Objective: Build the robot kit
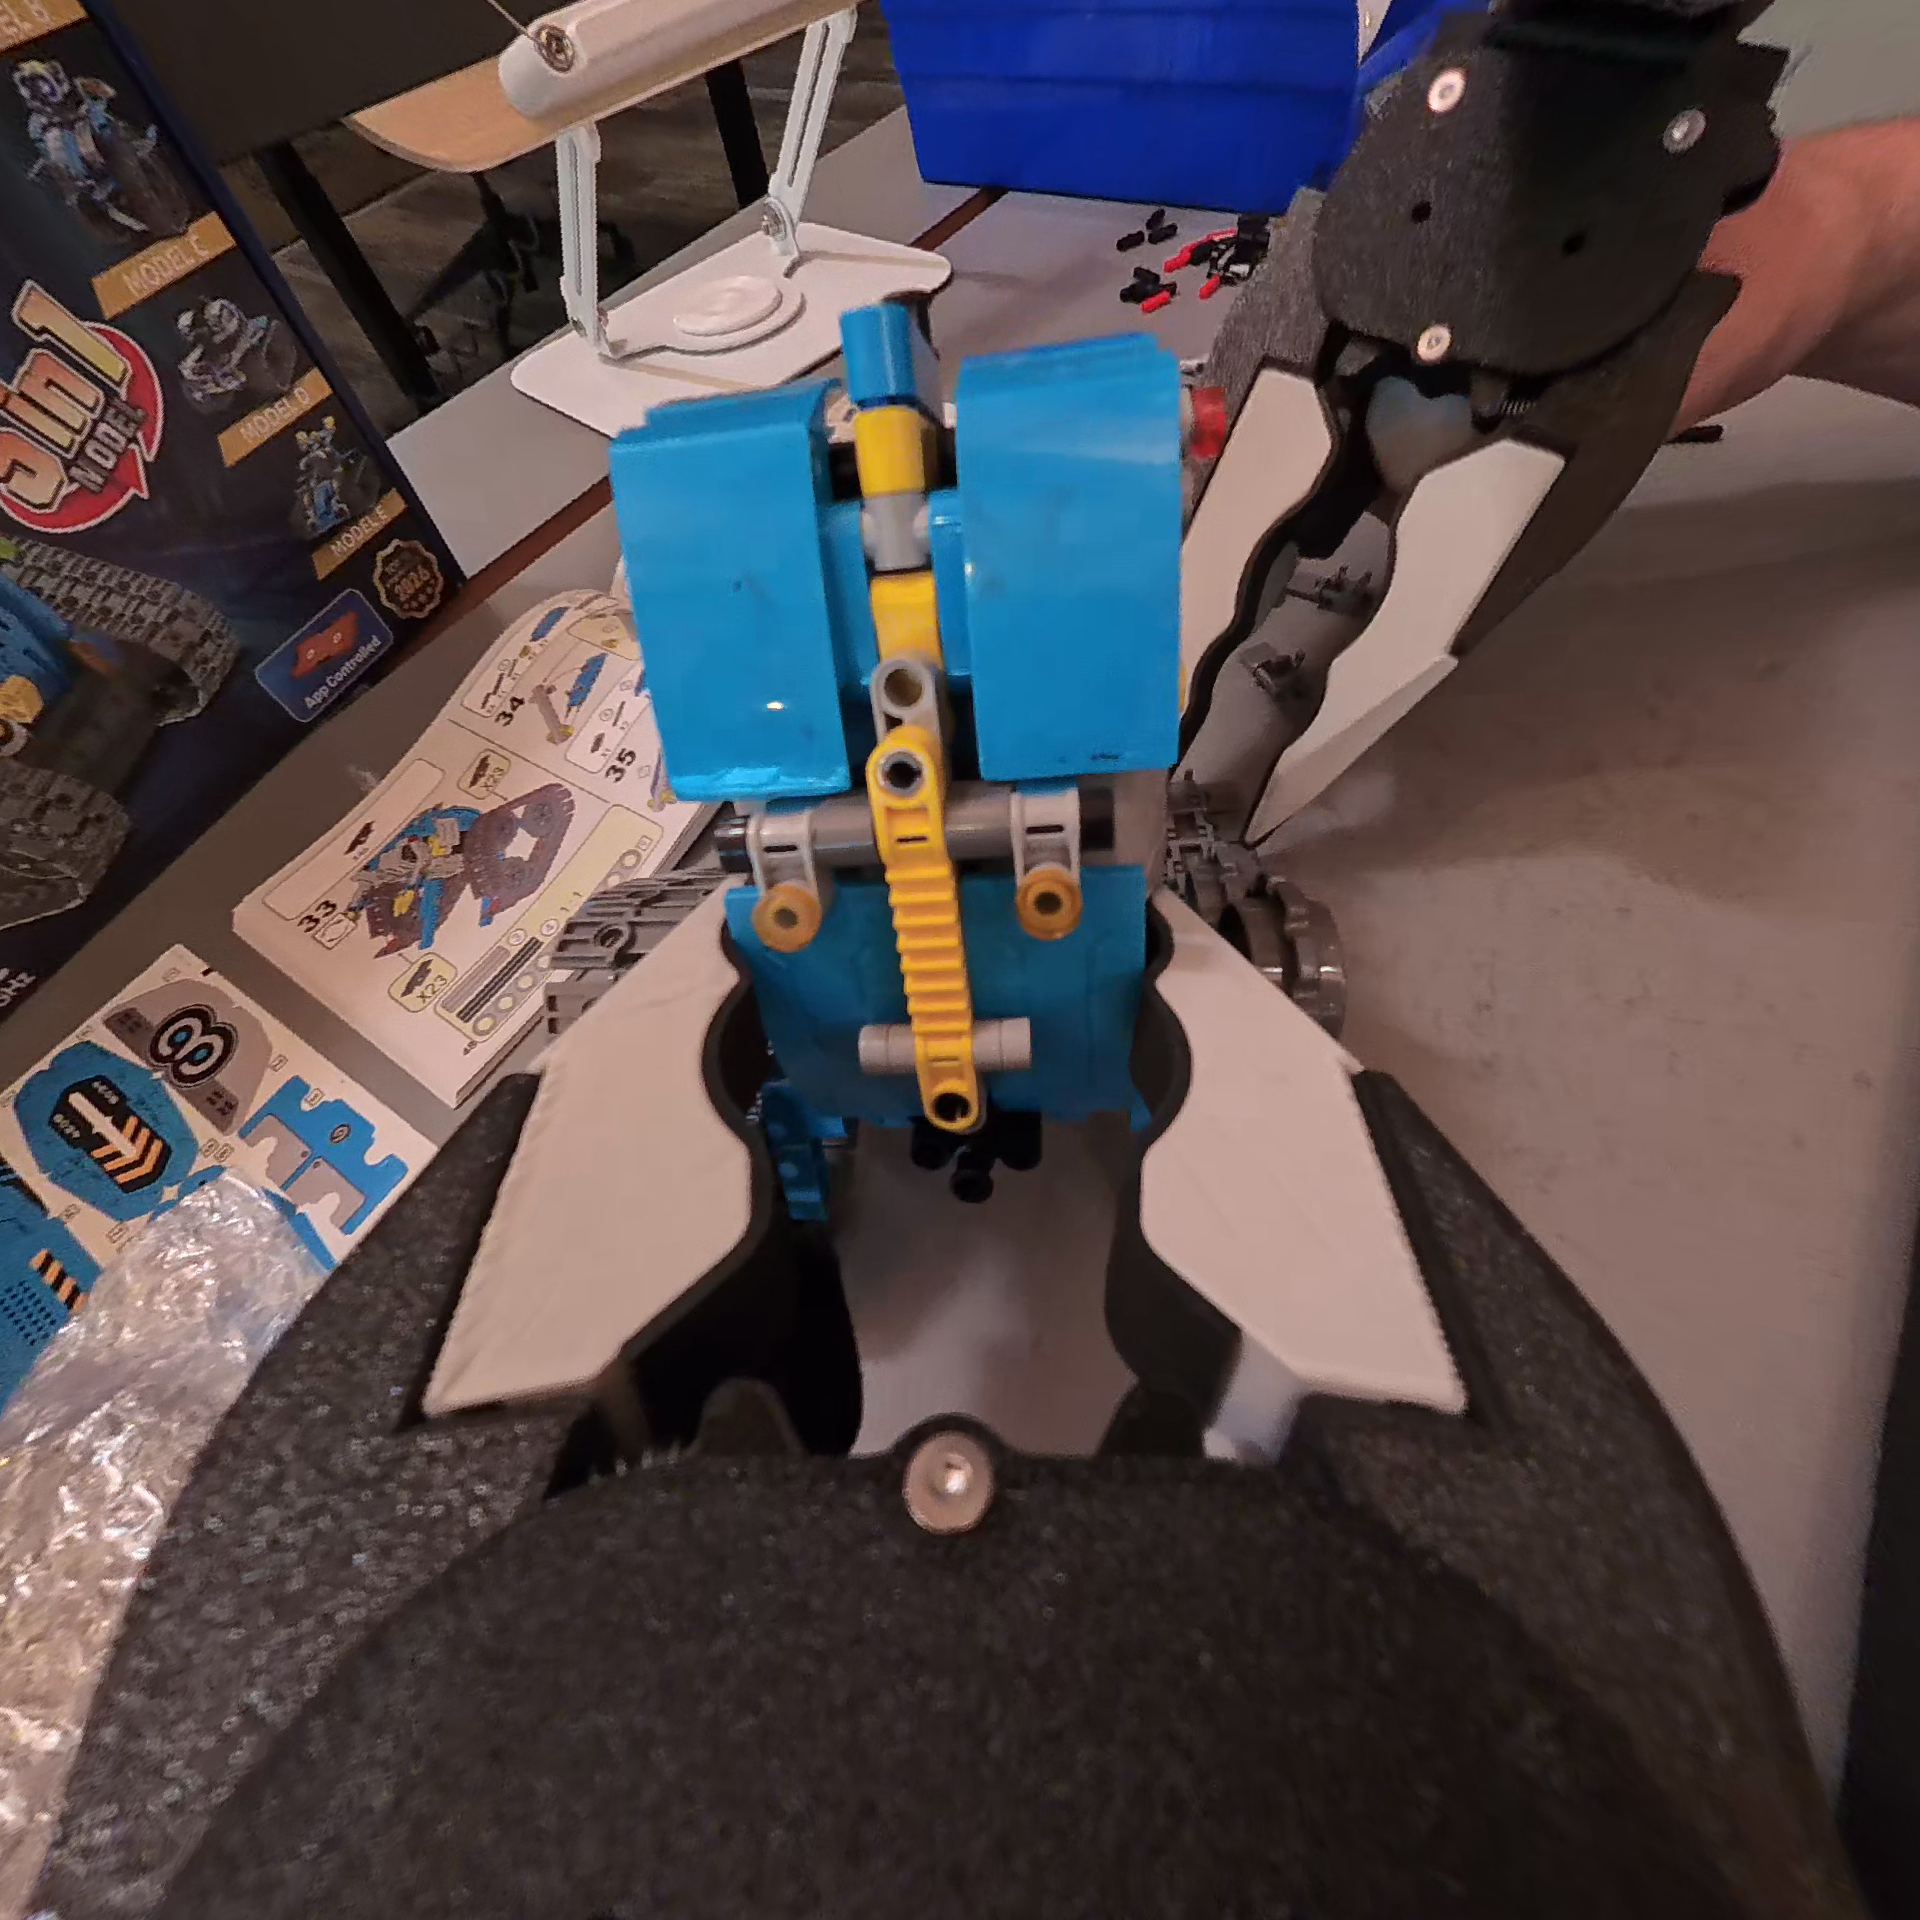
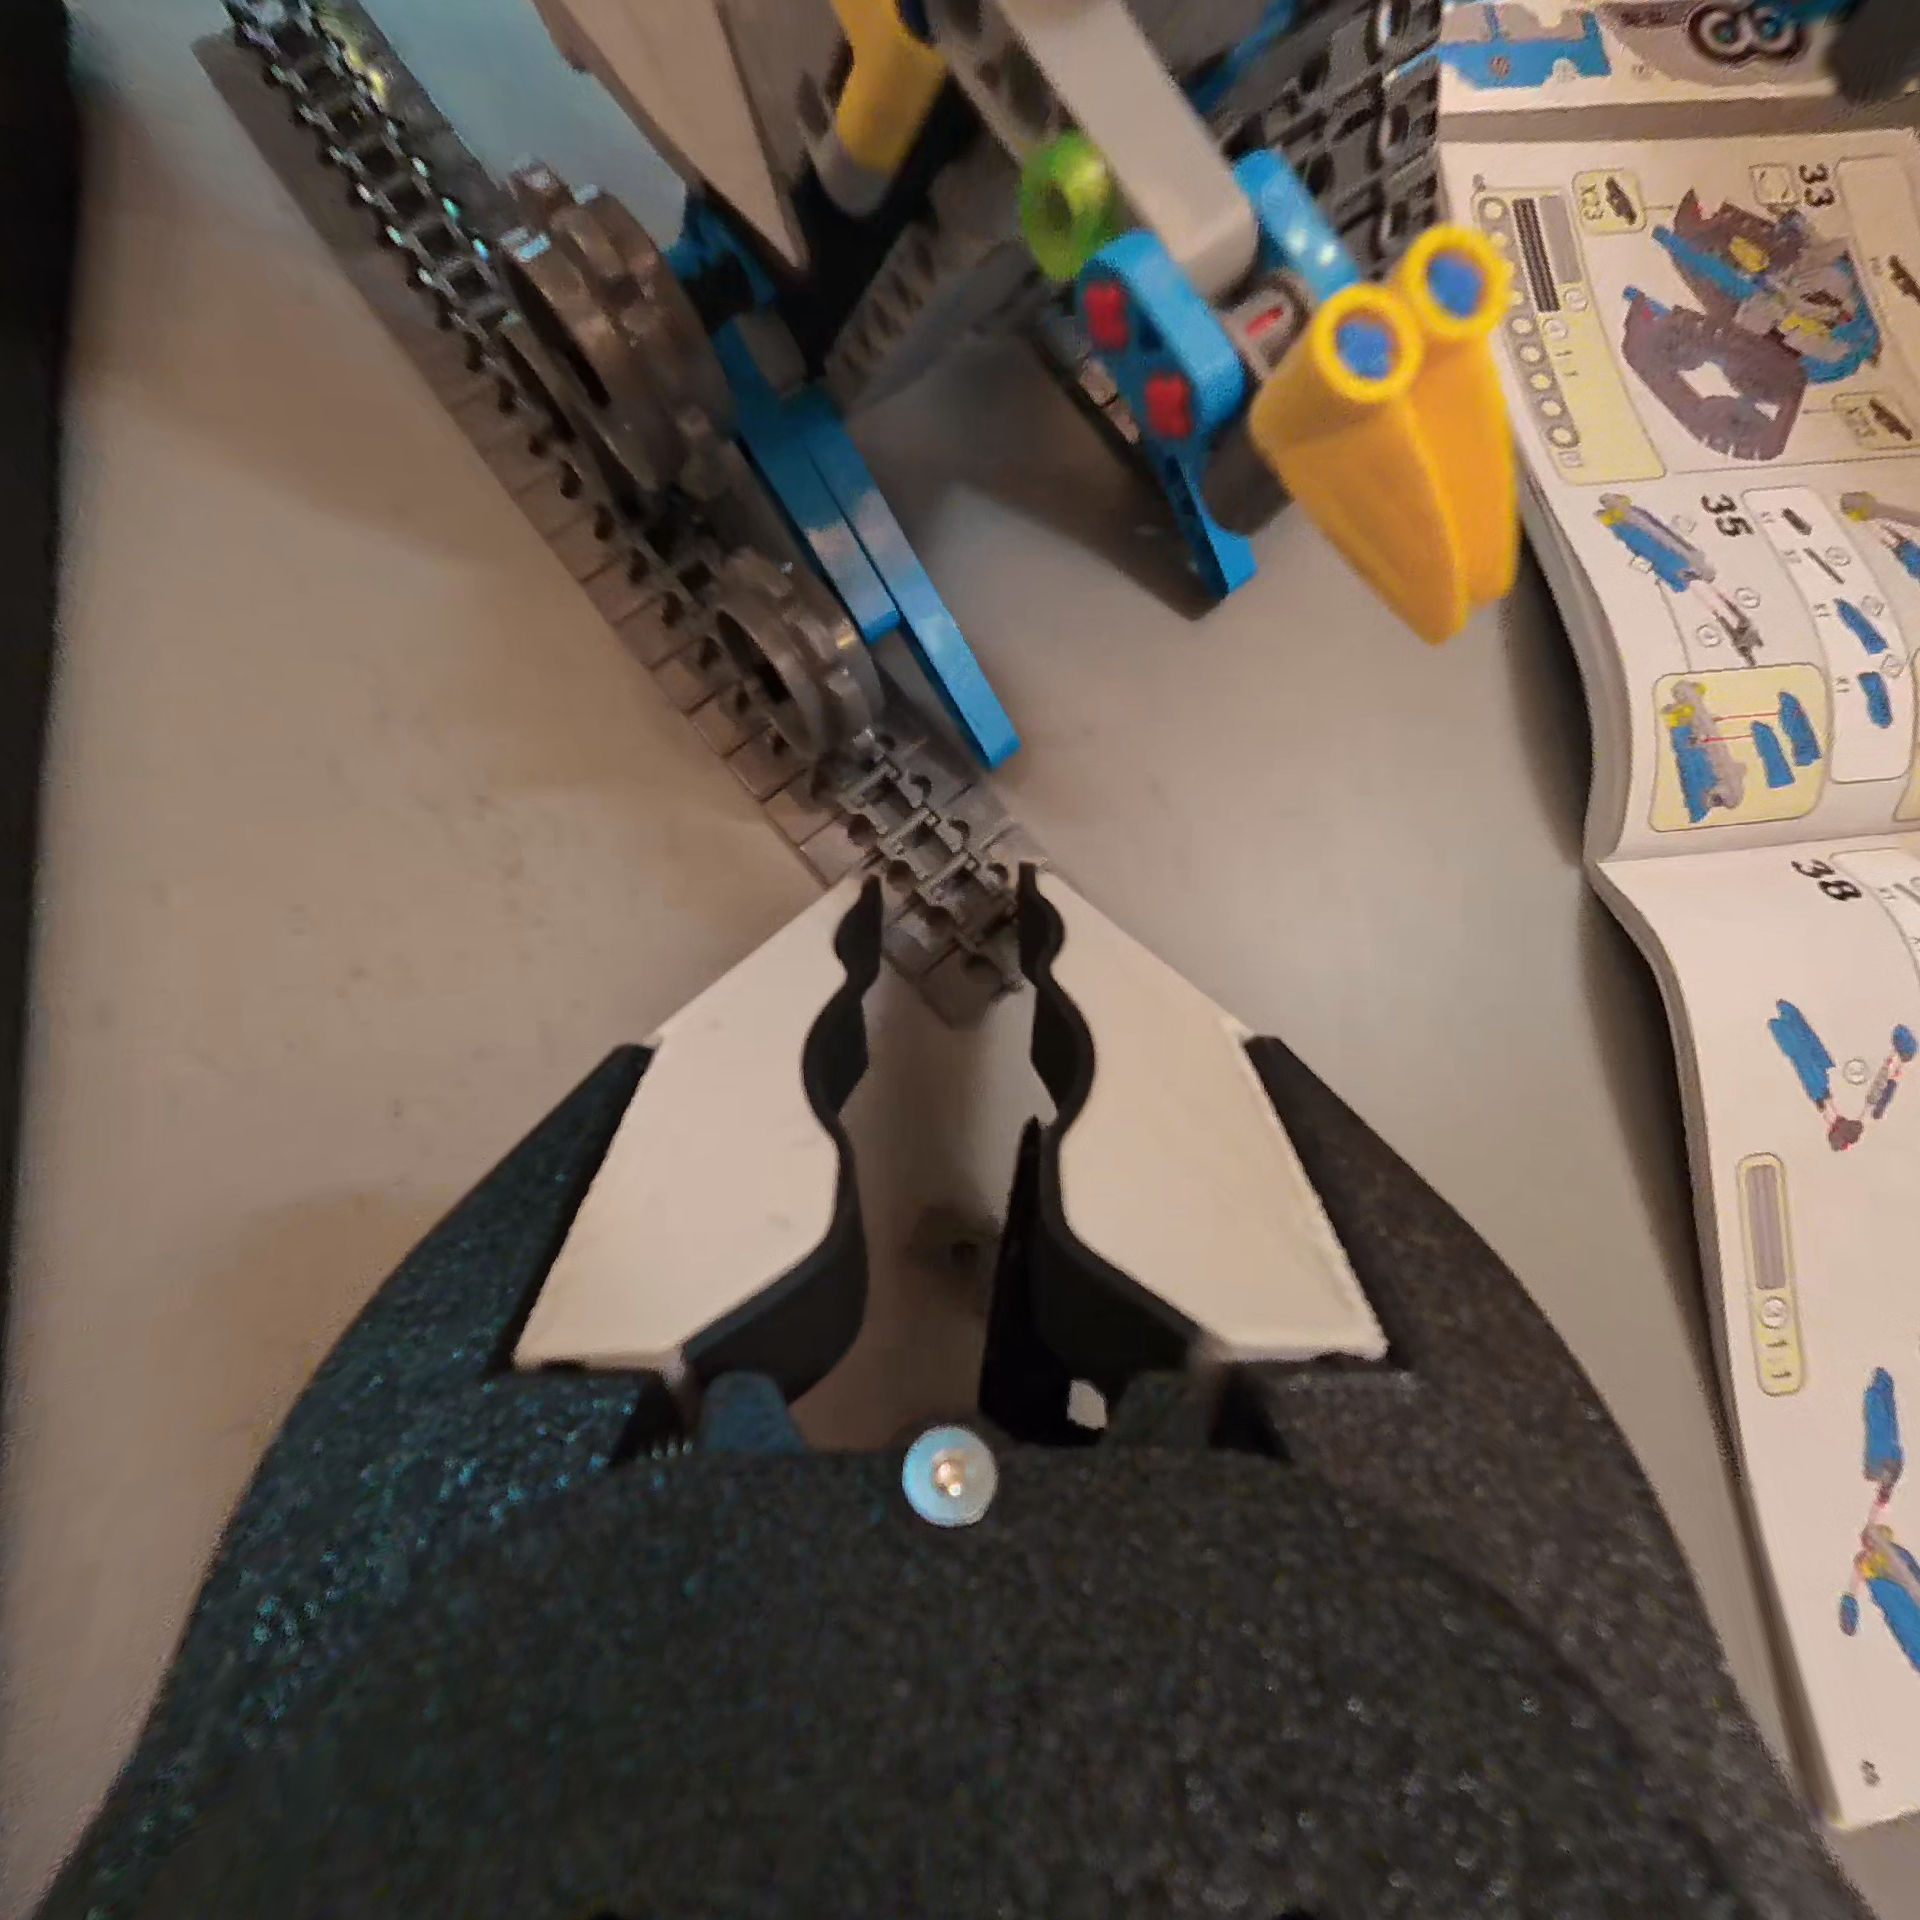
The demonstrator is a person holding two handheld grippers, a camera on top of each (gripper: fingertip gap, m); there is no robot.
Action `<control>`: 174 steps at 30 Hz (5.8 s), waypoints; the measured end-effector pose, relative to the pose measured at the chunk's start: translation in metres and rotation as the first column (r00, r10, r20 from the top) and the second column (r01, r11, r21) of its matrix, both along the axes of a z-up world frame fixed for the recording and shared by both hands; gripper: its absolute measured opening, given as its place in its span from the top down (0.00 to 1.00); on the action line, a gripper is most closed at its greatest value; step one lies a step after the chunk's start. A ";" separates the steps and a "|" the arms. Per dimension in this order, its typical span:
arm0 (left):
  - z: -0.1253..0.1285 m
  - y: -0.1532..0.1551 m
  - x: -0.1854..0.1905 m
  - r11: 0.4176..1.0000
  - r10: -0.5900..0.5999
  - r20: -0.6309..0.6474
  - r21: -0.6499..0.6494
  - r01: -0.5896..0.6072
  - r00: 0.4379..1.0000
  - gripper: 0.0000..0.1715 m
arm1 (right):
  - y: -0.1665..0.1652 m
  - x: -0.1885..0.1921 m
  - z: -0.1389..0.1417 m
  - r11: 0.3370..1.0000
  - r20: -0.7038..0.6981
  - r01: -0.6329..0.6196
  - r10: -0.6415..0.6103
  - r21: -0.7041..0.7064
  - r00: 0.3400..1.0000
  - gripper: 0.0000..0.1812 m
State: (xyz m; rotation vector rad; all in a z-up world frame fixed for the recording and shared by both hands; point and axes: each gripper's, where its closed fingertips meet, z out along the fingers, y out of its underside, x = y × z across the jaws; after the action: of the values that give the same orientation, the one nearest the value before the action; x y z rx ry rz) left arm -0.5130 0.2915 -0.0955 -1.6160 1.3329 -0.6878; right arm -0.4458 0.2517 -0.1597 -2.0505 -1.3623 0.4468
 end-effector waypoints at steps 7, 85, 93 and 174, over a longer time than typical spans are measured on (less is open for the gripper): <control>0.001 0.001 0.002 1.000 0.017 0.040 0.015 -0.017 0.999 0.59 | 0.006 0.017 0.001 0.998 -0.003 0.053 -0.053 -0.026 0.999 0.85; 0.041 -0.020 -0.039 0.980 -0.029 0.125 -0.193 0.053 0.992 0.63 | -0.006 0.028 0.013 0.981 -0.061 0.182 -0.186 -0.061 0.981 0.84; -0.046 -0.069 -0.157 0.955 0.032 -0.179 -0.286 -0.083 0.983 0.67 | -0.060 -0.032 0.036 0.990 -0.165 -0.102 0.085 -0.101 0.983 0.88; 0.020 -0.063 0.049 0.994 -0.091 -0.124 0.050 0.097 0.988 0.92 | -0.023 -0.029 0.112 0.936 -0.562 0.032 -0.238 -0.350 0.792 0.81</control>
State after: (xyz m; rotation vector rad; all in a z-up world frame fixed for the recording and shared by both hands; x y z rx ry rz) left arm -0.4636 0.2281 -0.0752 -1.5788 1.5117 -0.6101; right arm -0.4752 0.2285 -0.0476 -1.9805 -0.7790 1.2076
